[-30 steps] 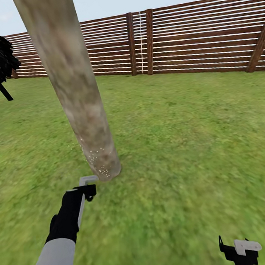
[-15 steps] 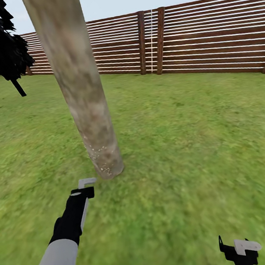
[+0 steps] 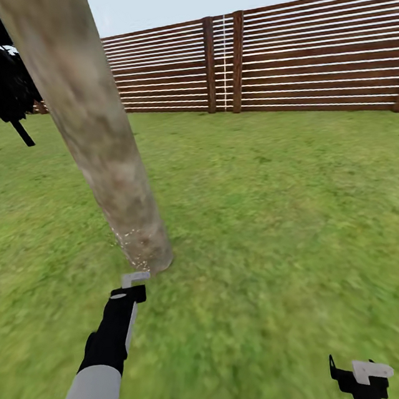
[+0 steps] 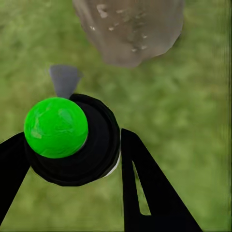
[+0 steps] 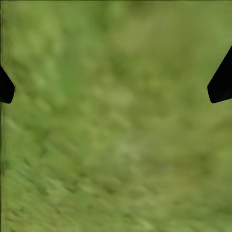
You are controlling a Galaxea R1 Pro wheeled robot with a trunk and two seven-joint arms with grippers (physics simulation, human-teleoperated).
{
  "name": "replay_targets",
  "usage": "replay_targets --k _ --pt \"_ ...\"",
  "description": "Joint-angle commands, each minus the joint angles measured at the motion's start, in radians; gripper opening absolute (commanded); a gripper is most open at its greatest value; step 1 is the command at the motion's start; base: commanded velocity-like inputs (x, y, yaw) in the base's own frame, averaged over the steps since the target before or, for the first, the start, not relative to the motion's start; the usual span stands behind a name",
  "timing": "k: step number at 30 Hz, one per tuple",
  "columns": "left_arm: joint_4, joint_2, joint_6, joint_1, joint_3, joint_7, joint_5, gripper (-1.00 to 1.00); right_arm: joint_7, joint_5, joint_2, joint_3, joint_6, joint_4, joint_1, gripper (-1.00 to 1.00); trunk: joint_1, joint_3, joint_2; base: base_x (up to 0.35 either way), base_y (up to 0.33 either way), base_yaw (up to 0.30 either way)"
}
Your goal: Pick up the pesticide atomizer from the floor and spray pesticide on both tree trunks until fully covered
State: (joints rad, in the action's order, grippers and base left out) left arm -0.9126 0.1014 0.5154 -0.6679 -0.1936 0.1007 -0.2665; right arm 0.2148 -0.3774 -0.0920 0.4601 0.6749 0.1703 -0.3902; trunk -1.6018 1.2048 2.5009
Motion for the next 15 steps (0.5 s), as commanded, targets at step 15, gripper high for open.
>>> replay_targets --k 15 --pt "-0.006 -0.003 0.002 0.041 -0.004 0.001 -0.003 -1.00 0.000 0.000 0.002 0.000 0.000 0.000 0.000 1.00 0.000 0.000 0.000 0.072 -0.256 0.189"
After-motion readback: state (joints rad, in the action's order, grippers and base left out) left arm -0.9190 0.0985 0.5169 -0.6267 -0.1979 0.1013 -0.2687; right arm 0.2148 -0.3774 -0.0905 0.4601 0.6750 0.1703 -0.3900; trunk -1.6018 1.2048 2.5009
